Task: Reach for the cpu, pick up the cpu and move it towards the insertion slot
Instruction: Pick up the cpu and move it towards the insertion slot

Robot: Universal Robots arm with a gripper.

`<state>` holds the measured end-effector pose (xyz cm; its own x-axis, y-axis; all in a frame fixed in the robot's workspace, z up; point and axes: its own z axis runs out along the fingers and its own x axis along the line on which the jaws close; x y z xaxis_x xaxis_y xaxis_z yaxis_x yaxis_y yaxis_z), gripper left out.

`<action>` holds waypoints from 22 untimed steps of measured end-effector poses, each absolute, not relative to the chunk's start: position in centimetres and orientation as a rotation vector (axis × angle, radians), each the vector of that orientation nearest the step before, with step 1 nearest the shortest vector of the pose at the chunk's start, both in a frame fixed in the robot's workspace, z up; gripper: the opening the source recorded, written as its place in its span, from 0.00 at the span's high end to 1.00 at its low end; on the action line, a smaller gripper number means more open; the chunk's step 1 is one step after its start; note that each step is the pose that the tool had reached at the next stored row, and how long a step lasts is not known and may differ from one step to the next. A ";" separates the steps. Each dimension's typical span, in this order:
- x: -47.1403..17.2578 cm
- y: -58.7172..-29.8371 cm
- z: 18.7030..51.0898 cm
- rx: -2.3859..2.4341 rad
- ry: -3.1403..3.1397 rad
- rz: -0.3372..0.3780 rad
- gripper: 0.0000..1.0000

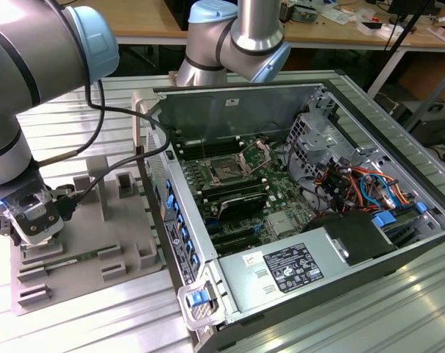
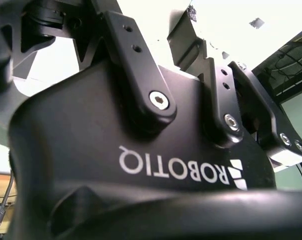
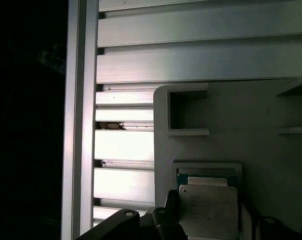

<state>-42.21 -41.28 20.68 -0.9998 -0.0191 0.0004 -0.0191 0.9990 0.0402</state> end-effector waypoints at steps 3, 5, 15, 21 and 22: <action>-42.2 -41.3 20.8 0.030 -3.140 -0.063 0.45; -42.2 -41.3 20.8 0.030 -3.140 -0.063 0.45; -42.2 -41.3 21.1 0.030 -3.140 -0.063 0.45; -42.2 -41.3 21.4 0.030 -3.140 -0.063 0.45; -42.2 -41.3 21.4 0.030 -3.140 -0.063 0.45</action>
